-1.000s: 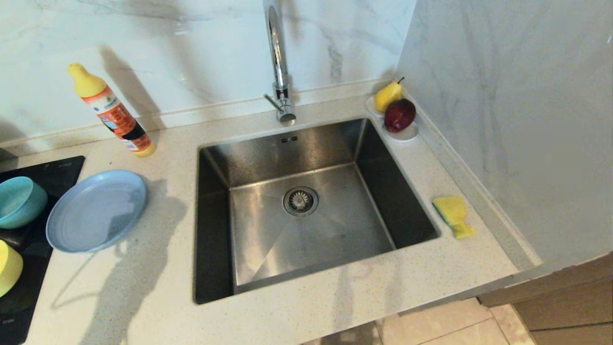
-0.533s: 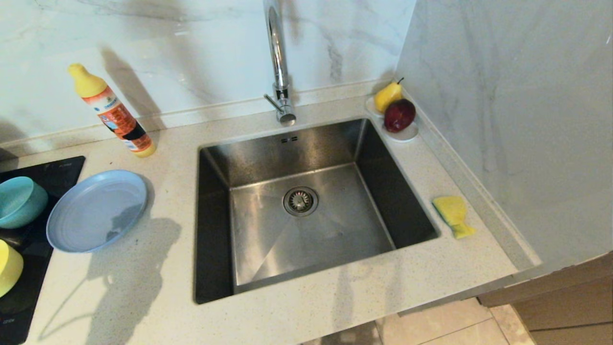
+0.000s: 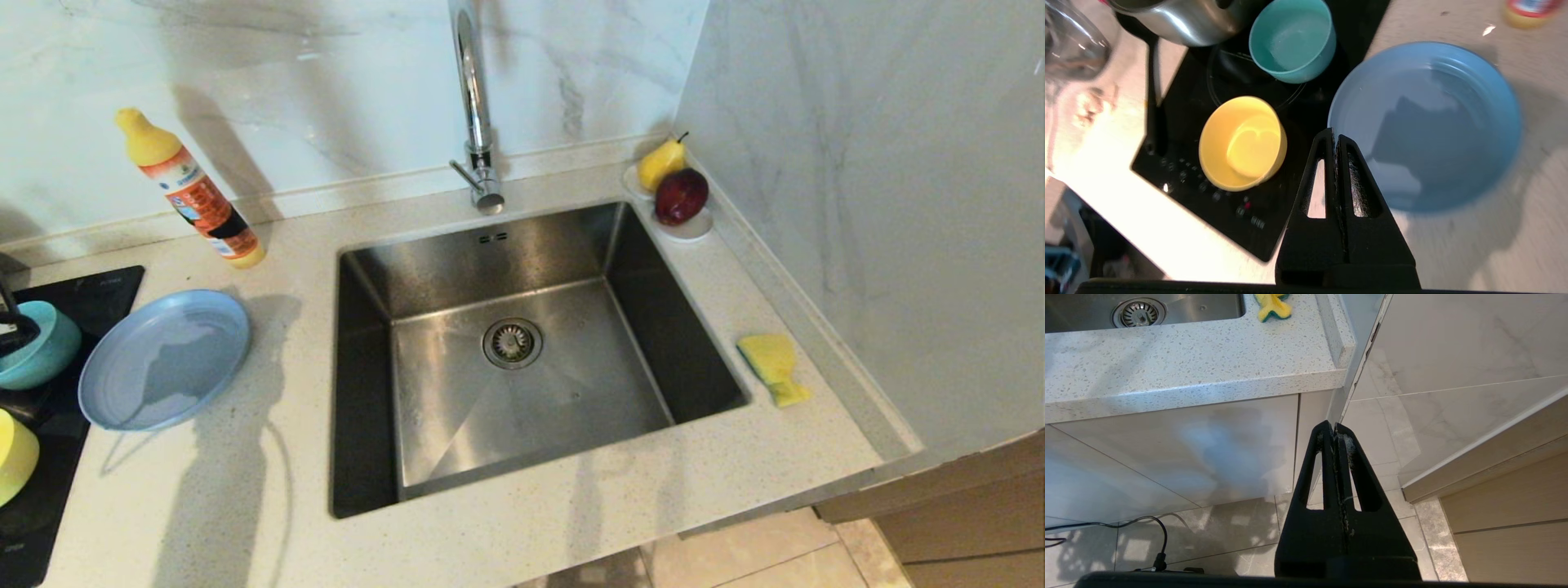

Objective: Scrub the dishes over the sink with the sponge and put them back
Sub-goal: Place the bowl on the plate

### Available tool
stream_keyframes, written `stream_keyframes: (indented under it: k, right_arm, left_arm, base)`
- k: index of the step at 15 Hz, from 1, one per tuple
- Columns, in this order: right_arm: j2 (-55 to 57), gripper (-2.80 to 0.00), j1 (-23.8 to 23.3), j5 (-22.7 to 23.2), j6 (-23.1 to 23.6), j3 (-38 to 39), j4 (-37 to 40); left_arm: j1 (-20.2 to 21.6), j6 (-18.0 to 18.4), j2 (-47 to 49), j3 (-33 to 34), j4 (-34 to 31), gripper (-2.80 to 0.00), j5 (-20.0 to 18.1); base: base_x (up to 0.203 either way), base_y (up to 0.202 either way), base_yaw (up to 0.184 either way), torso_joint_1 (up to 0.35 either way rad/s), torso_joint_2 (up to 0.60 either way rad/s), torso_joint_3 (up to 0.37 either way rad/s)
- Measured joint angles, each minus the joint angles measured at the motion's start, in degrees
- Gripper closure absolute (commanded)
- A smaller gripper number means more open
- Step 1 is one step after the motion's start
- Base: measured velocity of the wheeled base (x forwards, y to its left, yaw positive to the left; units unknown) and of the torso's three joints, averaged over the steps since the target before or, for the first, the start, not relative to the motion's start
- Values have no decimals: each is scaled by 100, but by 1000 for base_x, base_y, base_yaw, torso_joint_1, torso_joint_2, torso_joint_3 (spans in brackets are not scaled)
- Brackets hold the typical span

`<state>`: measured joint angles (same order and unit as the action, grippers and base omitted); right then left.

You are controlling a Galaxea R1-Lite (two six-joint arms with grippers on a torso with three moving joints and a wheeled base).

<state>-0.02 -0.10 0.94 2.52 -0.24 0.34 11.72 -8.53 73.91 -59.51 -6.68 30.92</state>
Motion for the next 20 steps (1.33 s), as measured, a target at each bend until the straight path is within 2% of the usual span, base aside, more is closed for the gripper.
stream_keyframes:
  k: [3,4,11,12,14,17,18,20]
  right_arm:
    - [0,0,0,0,-1,0,0]
    - [0,0,0,0,0,0,1]
    - [0,0,0,0,0,-2,-1]
    - [0,0,0,-1,0,-2,1]
    - [0,0,0,0,0,-2,0]
    - [0,0,0,-1,0,-2,-1]
    - [0,0,0,-1,0,-2,1]
    - [0,0,0,-1,-1,-2,0]
  left_arm:
    - [807,0,808,-603,-56,0,-571]
    - [1041,-6,1002,-720,-84,0,-865]
    - [2319,-211,2032,-1000,-103,0,-2655]
    - [2457,-254,2163,-1069,-113,-280,-2789]
    - [2650,-291,2342,-1143,-120,-280,-3172]
    - [2927,-369,2528,-1196,-115,-280,-4081]
    - [2979,-400,2597,-1210,-113,-280,-4224]
    - [3025,-408,2714,-1200,-66,-280,-4280]
  base:
    - [0,0,0,0,0,0]
    - [0,0,0,0,0,0]
    - [0,0,0,0,0,0]
    - [0,0,0,0,0,0]
    - [0,0,0,0,0,0]
    - [0,0,0,0,0,0]
    - [0,0,0,0,0,0]
    - [0,0,0,0,0,0]
